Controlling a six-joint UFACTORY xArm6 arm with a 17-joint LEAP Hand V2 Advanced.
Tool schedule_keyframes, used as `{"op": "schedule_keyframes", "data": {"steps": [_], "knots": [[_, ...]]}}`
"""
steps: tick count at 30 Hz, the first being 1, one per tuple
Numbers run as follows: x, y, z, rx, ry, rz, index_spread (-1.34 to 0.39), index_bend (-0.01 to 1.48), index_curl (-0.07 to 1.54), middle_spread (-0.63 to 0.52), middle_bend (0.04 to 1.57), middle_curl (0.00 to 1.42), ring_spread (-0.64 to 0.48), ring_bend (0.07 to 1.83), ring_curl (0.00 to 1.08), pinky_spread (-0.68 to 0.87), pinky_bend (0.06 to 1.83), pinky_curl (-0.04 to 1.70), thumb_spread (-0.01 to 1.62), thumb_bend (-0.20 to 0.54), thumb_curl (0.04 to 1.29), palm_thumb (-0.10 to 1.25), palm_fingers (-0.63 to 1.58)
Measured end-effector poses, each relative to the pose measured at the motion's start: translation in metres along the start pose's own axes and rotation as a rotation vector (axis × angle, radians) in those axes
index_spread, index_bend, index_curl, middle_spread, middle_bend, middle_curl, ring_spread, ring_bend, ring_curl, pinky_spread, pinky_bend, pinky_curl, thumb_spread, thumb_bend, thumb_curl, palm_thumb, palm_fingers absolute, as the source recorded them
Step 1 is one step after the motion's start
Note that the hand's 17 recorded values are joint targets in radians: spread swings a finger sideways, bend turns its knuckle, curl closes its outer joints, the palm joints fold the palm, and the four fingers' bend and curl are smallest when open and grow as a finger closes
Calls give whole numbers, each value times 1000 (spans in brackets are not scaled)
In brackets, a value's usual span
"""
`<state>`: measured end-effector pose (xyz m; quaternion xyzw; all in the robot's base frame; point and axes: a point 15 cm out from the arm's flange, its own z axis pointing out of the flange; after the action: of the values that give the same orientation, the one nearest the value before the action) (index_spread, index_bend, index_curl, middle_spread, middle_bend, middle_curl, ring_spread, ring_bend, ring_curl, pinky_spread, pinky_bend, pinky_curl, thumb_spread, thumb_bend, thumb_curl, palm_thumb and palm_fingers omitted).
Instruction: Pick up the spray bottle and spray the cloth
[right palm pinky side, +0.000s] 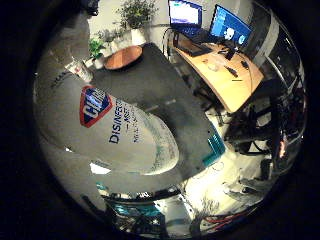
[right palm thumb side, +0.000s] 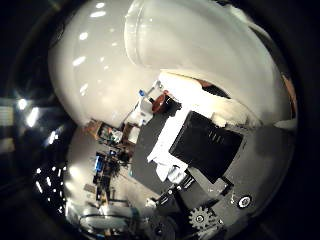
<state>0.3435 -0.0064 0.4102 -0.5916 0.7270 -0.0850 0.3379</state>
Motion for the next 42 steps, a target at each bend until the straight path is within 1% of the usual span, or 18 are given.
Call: {"op": "schedule_keyframes", "data": {"steps": [5,11,16,19,23,25,28,31,36,42], "knots": [[-48,-13,-32,-15,-108,-11,-270,1160,652,-186,1324,689,-219,1427,577,-330,1292,577,940,-12,945,947,1228],[-90,-43,-54,4,-169,3,-270,1159,651,-186,1322,690,-218,1429,576,-331,1286,584,929,-12,953,948,1230],[-107,-87,-65,35,-236,66,-273,1159,650,-187,1321,691,-217,1429,575,-332,1283,589,926,-12,956,948,1230],[-102,-111,-65,43,-251,117,-276,1158,650,-186,1322,692,-218,1432,577,-332,1280,591,918,-13,957,952,1232],[-96,-125,-45,6,-274,186,-277,1157,650,-185,1323,691,-218,1431,577,-336,1278,593,910,-13,957,954,1232],[-98,-122,-26,-40,-293,204,-278,1155,650,-185,1324,691,-218,1432,578,-341,1278,593,908,-13,957,954,1231],[-117,-105,5,-128,-315,188,-281,1150,652,-185,1325,690,-218,1433,579,-335,1279,595,906,-13,956,955,1229],[-122,-76,54,-245,-307,193,-283,1149,654,-185,1326,690,-218,1433,579,-334,1278,597,905,-13,956,955,1229],[-123,-34,117,-390,-277,194,-281,1150,656,-184,1325,689,-218,1431,579,-334,1275,598,904,-13,955,955,1231],[-108,3,173,-481,-226,219,-281,1149,657,-184,1325,688,-218,1431,580,-334,1274,600,904,-13,954,955,1231]]}}
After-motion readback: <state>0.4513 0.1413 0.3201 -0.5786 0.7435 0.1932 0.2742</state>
